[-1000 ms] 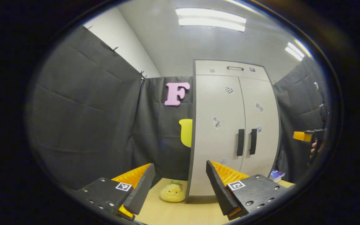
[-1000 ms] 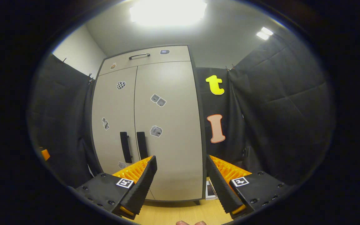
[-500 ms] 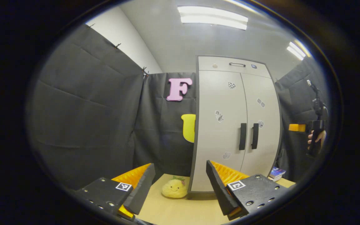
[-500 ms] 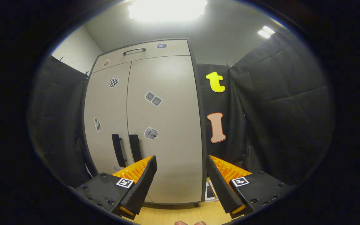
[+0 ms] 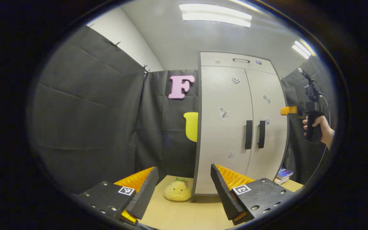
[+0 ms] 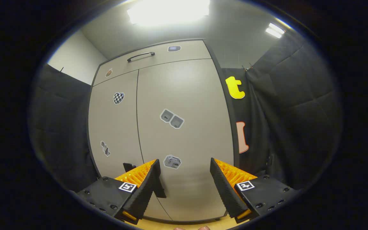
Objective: Open the right door of the double-door shoe cabinet with the right hand, and open the left door with the left hand.
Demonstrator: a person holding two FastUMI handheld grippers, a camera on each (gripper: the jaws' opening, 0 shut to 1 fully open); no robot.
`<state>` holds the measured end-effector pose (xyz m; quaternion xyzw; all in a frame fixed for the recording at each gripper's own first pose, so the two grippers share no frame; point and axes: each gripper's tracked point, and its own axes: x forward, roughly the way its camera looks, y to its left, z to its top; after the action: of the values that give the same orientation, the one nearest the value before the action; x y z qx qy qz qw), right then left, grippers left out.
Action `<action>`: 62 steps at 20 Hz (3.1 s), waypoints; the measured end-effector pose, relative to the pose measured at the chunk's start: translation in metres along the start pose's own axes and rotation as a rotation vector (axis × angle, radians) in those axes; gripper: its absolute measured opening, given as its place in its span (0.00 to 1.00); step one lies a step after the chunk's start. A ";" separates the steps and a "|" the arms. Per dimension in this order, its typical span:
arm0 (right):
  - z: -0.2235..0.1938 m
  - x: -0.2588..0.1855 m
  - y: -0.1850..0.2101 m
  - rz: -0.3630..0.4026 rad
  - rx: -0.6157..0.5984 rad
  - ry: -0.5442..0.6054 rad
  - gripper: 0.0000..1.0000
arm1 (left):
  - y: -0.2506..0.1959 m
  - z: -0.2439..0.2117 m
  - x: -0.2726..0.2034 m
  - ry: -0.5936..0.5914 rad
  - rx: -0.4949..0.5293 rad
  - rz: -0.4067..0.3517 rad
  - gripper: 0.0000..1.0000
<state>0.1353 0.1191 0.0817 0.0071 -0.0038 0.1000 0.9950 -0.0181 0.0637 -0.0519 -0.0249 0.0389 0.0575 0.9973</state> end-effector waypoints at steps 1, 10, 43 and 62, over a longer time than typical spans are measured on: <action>-0.002 0.008 0.010 0.012 0.005 0.005 0.97 | 0.000 -0.002 0.002 0.003 -0.005 -0.002 0.94; -0.052 0.060 0.071 0.055 -0.062 0.125 0.98 | 0.043 -0.031 0.009 0.062 -0.045 0.068 0.94; -0.094 0.022 0.052 0.153 -0.045 0.242 0.07 | 0.014 -0.040 -0.045 0.104 0.074 0.015 0.94; -0.069 -0.081 -0.029 0.109 -0.039 0.198 0.07 | -0.133 -0.055 -0.022 0.155 0.027 -0.314 0.95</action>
<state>0.0620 0.0757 0.0116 -0.0224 0.0920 0.1540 0.9835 -0.0281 -0.0738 -0.0987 -0.0218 0.1122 -0.1014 0.9883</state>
